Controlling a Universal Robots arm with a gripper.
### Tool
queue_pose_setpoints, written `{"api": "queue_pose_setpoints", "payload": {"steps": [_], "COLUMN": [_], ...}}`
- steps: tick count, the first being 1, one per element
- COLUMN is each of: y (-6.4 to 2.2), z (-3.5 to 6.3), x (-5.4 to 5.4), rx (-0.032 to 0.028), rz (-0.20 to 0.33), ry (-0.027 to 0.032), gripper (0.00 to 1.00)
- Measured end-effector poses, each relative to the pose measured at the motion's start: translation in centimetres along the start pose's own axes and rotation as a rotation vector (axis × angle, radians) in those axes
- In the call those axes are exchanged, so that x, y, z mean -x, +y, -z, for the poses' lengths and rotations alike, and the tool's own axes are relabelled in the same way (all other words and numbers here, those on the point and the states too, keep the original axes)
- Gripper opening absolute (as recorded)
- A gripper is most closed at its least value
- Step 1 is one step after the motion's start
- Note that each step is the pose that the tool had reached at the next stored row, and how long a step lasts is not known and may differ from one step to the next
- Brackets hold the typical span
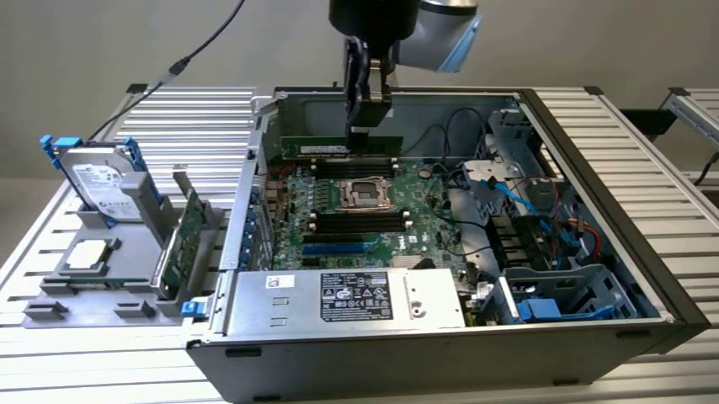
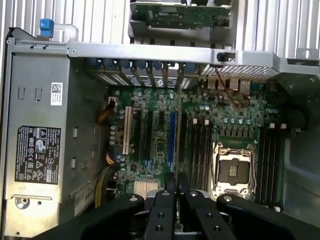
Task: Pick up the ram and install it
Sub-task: 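Pick up the ram and move it above insertion slot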
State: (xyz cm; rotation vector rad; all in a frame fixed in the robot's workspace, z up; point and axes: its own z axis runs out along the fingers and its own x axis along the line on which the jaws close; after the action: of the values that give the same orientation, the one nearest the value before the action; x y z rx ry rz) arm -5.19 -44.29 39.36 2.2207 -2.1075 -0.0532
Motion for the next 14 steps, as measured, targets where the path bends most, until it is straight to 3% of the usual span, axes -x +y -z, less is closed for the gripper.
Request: {"api": "queue_pose_setpoints", "payload": {"steps": [8,14], "y": [-2.11,-2.86], "z": [-0.8,-1.76], "x": [1.0,2.9], "rx": [-0.0001,0.0], "rz": [0.0,0.0], "ry": [-0.0006,-0.0006], "gripper": [0.13,0.13]}}
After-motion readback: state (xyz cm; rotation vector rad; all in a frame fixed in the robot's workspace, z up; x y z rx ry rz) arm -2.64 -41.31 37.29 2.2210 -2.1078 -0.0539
